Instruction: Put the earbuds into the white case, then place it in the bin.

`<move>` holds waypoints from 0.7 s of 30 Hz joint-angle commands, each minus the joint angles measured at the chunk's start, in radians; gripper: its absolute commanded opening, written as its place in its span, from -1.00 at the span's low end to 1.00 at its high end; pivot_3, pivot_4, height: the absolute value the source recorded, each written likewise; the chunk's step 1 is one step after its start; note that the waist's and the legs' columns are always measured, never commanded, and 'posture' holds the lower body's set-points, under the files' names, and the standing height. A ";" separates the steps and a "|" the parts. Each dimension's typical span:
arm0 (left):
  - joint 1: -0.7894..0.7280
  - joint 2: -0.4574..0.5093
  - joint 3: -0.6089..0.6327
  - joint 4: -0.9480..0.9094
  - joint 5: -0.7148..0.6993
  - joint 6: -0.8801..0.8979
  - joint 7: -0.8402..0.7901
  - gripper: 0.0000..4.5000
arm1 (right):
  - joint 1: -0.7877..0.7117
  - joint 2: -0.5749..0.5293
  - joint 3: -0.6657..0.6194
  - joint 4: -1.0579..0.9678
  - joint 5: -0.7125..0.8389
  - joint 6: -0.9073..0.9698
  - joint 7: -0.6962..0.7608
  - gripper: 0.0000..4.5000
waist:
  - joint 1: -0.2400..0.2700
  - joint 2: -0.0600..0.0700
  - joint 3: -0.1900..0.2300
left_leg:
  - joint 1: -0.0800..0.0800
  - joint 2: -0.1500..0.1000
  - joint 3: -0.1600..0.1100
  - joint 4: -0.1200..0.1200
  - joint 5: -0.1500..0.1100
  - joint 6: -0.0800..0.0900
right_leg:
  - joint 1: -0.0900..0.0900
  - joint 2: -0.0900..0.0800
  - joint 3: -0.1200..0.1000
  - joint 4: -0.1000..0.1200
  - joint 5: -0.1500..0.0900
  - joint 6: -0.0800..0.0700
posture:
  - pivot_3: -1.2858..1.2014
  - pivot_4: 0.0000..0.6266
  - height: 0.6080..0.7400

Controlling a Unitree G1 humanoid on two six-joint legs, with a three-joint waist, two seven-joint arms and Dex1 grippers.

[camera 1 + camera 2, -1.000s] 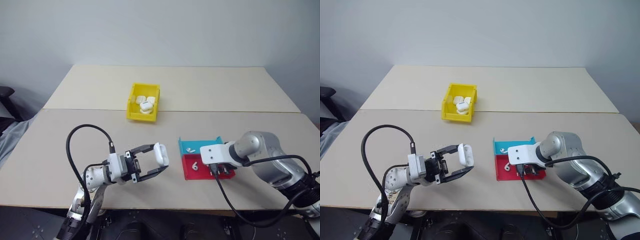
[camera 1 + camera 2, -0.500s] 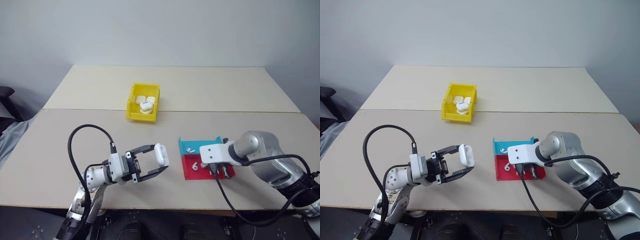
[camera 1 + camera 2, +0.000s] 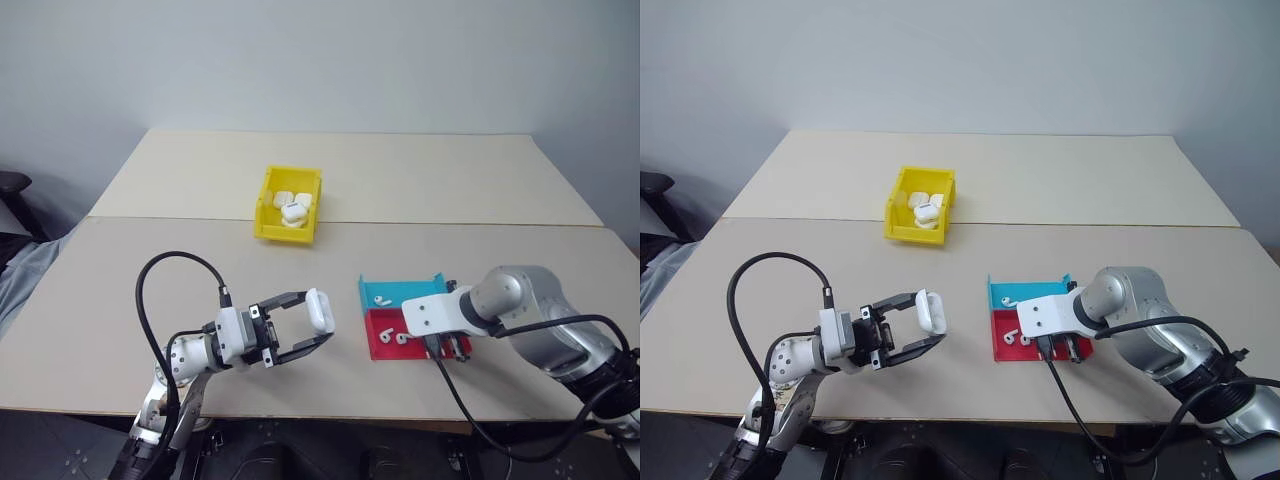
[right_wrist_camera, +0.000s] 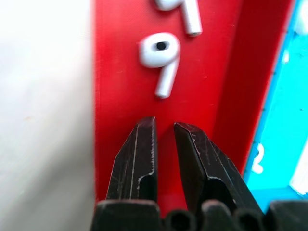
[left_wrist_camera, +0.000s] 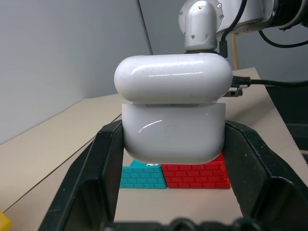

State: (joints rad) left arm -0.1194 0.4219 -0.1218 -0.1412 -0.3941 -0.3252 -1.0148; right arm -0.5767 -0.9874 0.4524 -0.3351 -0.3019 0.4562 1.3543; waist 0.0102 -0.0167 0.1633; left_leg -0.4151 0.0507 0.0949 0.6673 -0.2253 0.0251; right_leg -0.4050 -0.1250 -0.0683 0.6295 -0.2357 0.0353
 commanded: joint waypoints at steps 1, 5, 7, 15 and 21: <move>-0.003 0.002 0.014 -0.028 -0.001 -0.014 0.007 0.22 | -0.031 -0.013 -0.083 -0.064 0.060 -0.001 0.024 -0.58 | -0.002 0.000 0.000 | 0.000 0.000 0.000 0.000 0.000 0.000 | 0.000 0.000 0.000 0.000 0.000 0.000 | 0.03 -0.52 1.00; -0.003 0.004 0.011 -0.031 0.003 -0.010 0.010 0.22 | -0.045 0.011 -0.069 -0.102 0.069 0.043 0.035 -0.34 | -0.001 0.000 0.000 | 0.000 0.000 -0.001 0.000 0.000 0.000 | 0.000 0.000 0.000 0.000 0.000 0.000 | 0.03 -0.52 1.00; -0.004 0.005 0.011 -0.031 0.004 -0.008 0.011 0.22 | -0.049 0.029 -0.052 -0.111 0.059 0.063 0.024 -0.19 | -0.001 0.000 0.000 | 0.000 0.000 -0.001 0.000 0.000 0.000 | 0.000 0.000 0.000 0.000 0.000 0.000 | 0.03 -0.52 1.00; 0.000 0.007 0.011 -0.038 0.009 -0.008 0.019 0.22 | -0.045 0.049 -0.007 -0.115 0.036 0.068 0.024 -0.19 | -0.001 0.000 0.000 | 0.000 0.000 0.000 0.000 0.000 0.000 | 0.000 0.000 0.000 0.000 0.000 0.000 | 0.03 -0.52 1.00; 0.000 0.001 0.009 -0.036 0.015 -0.017 0.026 0.22 | -0.036 0.053 0.033 -0.101 0.015 0.036 0.026 -0.19 | -0.001 0.000 0.000 | 0.000 0.000 -0.001 0.000 0.000 0.000 | 0.000 0.000 0.000 0.000 0.000 0.000 | 0.03 -0.52 1.00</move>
State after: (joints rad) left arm -0.1190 0.4251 -0.1218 -0.1413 -0.3778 -0.3253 -0.9961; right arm -0.6104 -0.9341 0.4848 -0.4226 -0.2723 0.5112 1.3846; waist 0.0092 -0.0167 0.1632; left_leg -0.4150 0.0510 0.0944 0.6673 -0.2253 0.0251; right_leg -0.4050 -0.1246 -0.0683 0.6295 -0.2357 0.0352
